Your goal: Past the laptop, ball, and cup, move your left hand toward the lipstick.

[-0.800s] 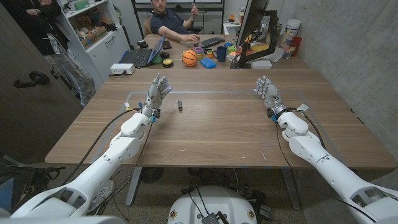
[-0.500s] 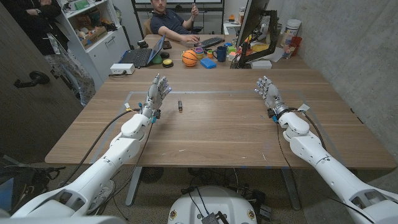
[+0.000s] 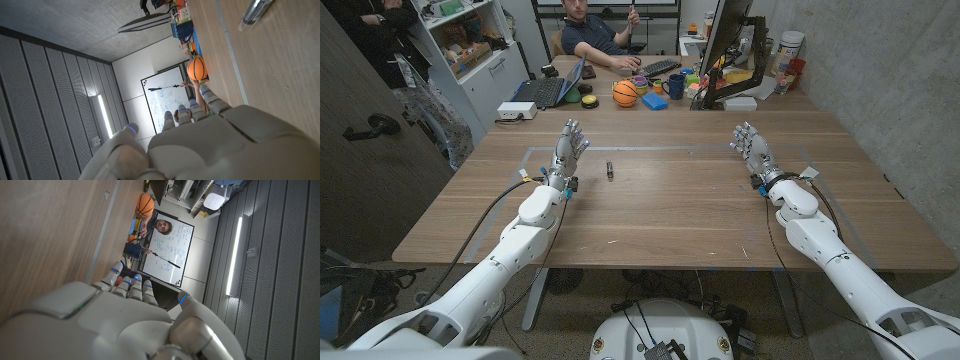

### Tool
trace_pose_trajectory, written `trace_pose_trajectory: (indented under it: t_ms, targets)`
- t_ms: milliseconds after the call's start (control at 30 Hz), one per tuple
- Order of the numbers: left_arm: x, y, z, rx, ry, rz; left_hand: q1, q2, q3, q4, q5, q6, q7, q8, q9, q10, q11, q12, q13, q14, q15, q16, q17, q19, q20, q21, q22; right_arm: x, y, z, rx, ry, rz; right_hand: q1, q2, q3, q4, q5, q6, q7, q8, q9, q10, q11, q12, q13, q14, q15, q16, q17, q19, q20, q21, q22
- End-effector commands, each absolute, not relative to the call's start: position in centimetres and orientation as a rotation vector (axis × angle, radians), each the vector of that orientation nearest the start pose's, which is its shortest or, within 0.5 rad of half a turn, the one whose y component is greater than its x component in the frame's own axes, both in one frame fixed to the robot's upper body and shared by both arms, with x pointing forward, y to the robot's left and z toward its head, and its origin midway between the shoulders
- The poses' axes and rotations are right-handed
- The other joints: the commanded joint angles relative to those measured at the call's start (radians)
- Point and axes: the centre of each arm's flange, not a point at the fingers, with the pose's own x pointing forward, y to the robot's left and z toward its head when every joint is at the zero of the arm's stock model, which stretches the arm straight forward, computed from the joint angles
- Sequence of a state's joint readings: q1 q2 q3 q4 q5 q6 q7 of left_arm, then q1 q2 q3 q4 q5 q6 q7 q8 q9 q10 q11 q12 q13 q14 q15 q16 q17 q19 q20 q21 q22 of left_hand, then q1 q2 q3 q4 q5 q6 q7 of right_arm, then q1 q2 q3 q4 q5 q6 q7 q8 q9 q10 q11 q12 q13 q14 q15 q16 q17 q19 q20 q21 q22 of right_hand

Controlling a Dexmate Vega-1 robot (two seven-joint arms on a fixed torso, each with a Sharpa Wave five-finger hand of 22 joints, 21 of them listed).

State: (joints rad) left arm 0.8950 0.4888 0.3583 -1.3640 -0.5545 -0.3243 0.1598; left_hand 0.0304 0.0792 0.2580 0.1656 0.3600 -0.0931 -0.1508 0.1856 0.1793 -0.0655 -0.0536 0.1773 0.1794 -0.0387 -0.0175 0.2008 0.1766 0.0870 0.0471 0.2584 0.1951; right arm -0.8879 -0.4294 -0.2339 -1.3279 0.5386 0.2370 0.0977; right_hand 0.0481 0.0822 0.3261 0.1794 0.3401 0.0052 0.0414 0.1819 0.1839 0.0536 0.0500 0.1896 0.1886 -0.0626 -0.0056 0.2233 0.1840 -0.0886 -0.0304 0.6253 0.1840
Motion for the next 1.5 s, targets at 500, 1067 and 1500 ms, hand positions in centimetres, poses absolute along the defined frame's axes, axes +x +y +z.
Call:
trace_pose_trajectory:
  t_ms: [500, 1067, 1500]
  targets:
    - [62.4, 28.6, -1.7, 0.125, -0.775, 0.174, 0.087, 0.055, 0.036, -0.057, 0.016, -0.058, -0.072, 0.0, 0.009, -0.087, -0.038, -0.007, 0.005, -0.065, -0.014, -0.011, 0.001, -0.027, 0.024, -0.03, -0.001, 65.4, -29.6, -2.7, 0.018, -0.59, 0.202, -0.004, 0.085, 0.007, -0.001, 0.007, 0.005, 0.011, 0.007, 0.004, 0.012, 0.002, 0.007, 0.002, -0.003, 0.0, 0.006, 0.005, -0.002, -0.011, -0.001, 0.002]
    - [61.0, 28.1, 0.3, 0.401, -0.846, 0.324, 0.167, 0.036, 0.055, -0.115, 0.015, -0.092, -0.073, 0.007, 0.014, -0.162, -0.049, -0.004, 0.008, -0.126, -0.024, -0.014, 0.003, -0.052, 0.055, -0.048, -0.002, 65.7, -29.4, -2.6, 0.024, -0.581, 0.199, -0.004, 0.083, 0.007, -0.001, 0.007, 0.006, 0.011, 0.007, 0.004, 0.011, 0.001, 0.006, 0.002, -0.004, 0.0, 0.005, 0.005, 0.0, -0.012, -0.005, 0.002]
    - [60.3, 27.5, 1.8, 0.624, -0.881, 0.382, 0.248, 0.034, 0.068, -0.174, 0.008, -0.119, -0.073, 0.012, 0.018, -0.252, -0.057, -0.007, 0.009, -0.203, -0.008, -0.018, 0.005, -0.099, 0.097, -0.064, -0.001, 65.9, -29.3, -2.6, 0.025, -0.581, 0.2, -0.005, 0.081, 0.005, -0.001, 0.007, 0.008, 0.012, 0.008, 0.004, 0.012, 0.001, 0.007, 0.002, -0.003, 0.002, 0.005, 0.005, 0.003, -0.012, -0.007, 0.002]
